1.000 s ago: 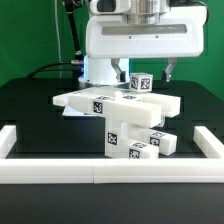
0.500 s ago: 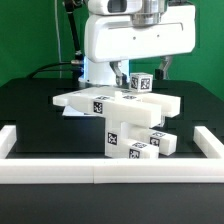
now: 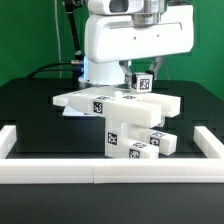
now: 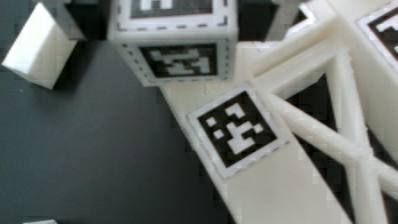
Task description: Assemble chair
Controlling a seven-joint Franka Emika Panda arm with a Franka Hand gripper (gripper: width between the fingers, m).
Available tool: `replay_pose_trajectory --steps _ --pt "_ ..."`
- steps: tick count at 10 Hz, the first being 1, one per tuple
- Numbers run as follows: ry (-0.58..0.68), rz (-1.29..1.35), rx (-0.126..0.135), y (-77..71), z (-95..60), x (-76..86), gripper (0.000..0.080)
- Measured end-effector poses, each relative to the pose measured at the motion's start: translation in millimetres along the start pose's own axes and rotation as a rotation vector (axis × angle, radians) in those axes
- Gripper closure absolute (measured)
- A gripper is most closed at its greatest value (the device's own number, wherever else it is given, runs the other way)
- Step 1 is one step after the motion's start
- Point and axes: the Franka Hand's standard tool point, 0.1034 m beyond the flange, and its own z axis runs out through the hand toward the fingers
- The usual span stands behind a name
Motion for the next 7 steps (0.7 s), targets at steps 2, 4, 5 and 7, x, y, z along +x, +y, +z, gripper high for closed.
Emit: replay_pose_trajectory --steps 2,4,5,7 --pt "0.0 0.031 0.0 0.0 0.0 0.0 0.0514" --pt "0.0 0.208 0.001 -0.4 0.0 0.1 0.0514" --pt "0.001 0.269 0.001 -0.4 0.0 0.2 0.0514" --pt "0.001 0.396 0.004 -0.9 0.0 0.4 0.0512"
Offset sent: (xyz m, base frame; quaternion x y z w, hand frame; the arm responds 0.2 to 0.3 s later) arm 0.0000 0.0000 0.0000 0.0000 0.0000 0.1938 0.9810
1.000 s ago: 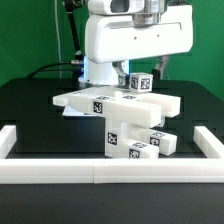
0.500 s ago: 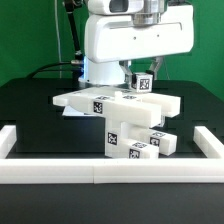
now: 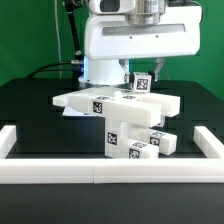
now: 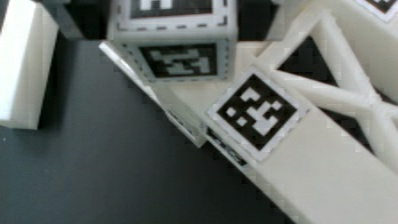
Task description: Assemble chair
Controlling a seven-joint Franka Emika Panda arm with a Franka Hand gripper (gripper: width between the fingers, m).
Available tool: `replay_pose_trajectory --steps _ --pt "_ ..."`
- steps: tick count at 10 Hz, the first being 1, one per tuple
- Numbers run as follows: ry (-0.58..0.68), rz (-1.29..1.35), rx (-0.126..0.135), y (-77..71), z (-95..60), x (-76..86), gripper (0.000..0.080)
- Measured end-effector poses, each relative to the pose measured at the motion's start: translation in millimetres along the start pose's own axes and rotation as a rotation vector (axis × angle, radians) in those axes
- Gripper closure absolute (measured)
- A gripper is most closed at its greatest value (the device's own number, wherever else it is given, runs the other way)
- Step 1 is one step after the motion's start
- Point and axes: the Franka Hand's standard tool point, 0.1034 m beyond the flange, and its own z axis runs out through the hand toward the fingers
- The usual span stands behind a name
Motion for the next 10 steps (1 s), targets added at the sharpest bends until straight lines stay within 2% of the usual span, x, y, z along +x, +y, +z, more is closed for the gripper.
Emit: replay_pose_trajectory --steps 5,10 --pt "-0.001 0.383 0.004 -1.3 0.0 0.0 0.0512" --pt "-0.001 0.653 0.005 -2.4 0.1 -0.1 0.0512"
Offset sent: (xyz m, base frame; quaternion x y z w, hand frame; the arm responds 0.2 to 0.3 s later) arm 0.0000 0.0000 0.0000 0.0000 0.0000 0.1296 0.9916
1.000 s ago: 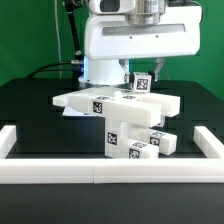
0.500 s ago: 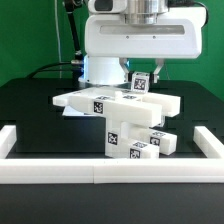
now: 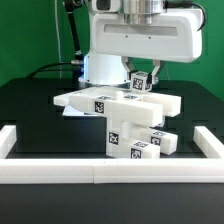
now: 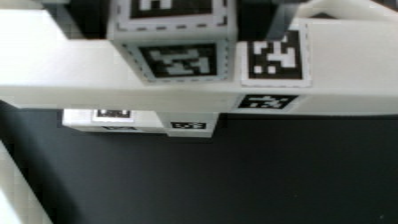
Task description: Assemble chair
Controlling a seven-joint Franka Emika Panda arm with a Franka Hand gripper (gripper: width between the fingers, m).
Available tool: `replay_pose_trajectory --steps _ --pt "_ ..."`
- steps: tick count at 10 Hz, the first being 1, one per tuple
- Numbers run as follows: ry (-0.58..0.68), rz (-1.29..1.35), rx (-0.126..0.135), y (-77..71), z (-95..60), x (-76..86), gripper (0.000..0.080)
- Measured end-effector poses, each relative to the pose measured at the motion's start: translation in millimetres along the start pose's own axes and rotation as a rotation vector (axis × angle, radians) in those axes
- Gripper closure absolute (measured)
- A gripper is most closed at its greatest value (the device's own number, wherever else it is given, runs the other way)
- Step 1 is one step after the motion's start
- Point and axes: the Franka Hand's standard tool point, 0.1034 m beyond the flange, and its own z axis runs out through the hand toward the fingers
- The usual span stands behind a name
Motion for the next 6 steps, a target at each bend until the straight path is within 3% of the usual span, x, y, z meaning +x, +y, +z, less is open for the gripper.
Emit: replay_pose_trajectory --steps 2,3,4,6 --pt "-0.005 0.162 0.006 -1.3 0.1 -1.1 0.0512" --pt "-0.005 0.2 0.006 -1.6 0.2 -1.3 0.0439" --pt "-0.005 0.173 0.007 -1.6 0.2 -1.3 0.0439" --pt "-0.009 0.145 0.002 -2.6 0.6 -3.6 0.0178"
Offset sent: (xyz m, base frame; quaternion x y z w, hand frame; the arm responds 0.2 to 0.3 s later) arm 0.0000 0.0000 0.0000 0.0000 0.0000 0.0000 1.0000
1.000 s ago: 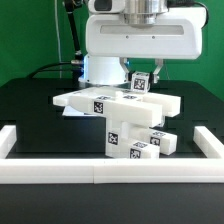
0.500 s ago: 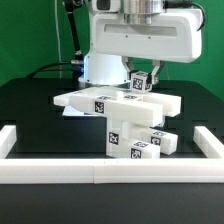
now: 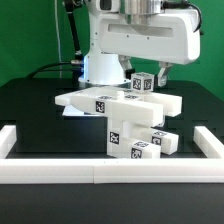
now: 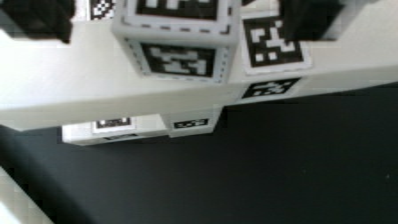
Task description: Assemble chair
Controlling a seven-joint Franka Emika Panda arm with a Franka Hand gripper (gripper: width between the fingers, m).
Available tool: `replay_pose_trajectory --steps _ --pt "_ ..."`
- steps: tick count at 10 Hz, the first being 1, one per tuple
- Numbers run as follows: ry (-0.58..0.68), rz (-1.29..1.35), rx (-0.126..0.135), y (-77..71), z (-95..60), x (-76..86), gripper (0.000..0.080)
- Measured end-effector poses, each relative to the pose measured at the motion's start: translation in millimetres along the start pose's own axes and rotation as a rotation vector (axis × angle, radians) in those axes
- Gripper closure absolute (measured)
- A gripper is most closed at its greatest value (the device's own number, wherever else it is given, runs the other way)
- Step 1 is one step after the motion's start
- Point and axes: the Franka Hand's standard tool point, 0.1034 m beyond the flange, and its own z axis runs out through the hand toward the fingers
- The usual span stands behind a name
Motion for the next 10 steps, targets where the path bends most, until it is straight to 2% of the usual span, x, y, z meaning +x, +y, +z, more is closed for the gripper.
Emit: replay_pose_trajectory --steps 8,10 --pt "0.004 -0.748 -0.002 -1.1 -0.3 -0.4 0.015" --pt "0.006 -0.93 -0.011 0.0 -0.3 0.8 0.015"
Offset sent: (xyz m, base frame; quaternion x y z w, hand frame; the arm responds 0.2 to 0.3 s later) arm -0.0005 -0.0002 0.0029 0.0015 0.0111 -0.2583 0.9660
